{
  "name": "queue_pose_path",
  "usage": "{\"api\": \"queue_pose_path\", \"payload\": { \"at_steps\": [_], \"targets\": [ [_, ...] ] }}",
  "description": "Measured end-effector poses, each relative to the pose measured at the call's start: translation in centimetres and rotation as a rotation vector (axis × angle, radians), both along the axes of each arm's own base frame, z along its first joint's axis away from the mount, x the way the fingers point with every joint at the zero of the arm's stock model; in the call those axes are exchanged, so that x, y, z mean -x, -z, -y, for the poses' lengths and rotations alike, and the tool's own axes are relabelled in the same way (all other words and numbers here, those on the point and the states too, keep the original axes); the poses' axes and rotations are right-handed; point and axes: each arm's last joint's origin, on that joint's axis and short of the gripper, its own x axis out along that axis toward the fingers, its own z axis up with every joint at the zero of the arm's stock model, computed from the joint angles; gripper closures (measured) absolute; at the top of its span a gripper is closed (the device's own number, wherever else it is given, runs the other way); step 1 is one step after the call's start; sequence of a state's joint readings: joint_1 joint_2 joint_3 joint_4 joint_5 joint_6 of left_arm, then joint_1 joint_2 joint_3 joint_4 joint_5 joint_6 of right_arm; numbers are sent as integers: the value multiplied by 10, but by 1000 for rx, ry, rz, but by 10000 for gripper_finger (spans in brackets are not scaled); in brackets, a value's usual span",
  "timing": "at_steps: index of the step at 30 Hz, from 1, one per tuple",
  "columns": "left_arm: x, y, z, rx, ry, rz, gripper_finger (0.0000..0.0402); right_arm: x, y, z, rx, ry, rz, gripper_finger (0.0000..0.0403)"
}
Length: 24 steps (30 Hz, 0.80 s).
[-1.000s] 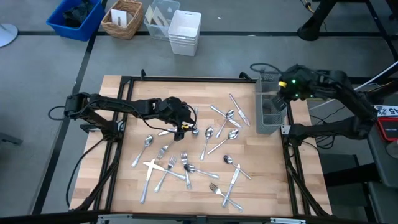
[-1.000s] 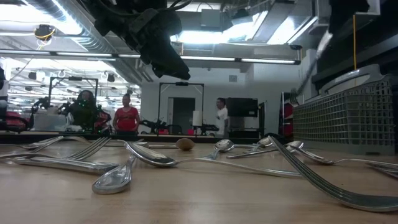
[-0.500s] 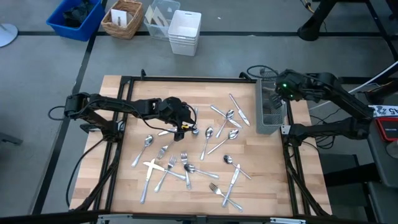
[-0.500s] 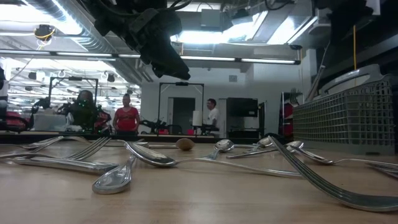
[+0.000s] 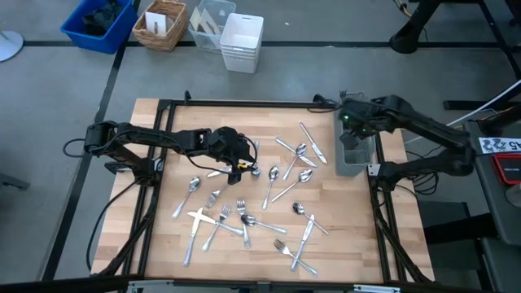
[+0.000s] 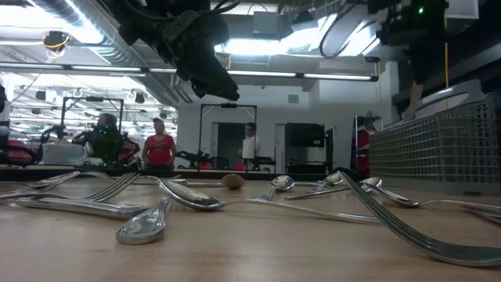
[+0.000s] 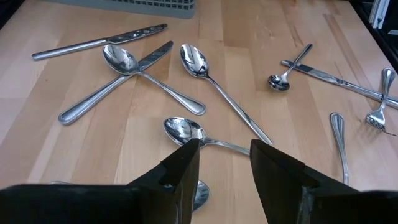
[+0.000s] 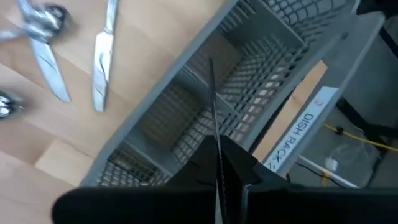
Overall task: Sort silverware
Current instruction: Put the knife into the middle section of the utensil holder, then put the fork into the left section of the utensil holder
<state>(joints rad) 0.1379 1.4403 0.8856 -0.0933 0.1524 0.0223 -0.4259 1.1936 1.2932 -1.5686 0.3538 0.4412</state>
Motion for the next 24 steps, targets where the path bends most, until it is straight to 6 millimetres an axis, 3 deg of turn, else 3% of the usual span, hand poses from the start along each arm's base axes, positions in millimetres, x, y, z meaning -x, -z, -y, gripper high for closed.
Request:
{"api": "queue_pose_path", "payload": {
  "at_steps": [7, 19, 24],
  "targets": [
    [0, 0, 0, -3, 2, 0, 266, -9, 14, 4, -37, 0, -65, 370],
    [1, 0, 0, 16, -11, -5, 266, -11, 16, 5, -43, -1, -75, 321],
    [11, -9, 2, 54, -38, -25, 266, -12, 16, 3, -110, -5, -45, 316]
  ]
}}
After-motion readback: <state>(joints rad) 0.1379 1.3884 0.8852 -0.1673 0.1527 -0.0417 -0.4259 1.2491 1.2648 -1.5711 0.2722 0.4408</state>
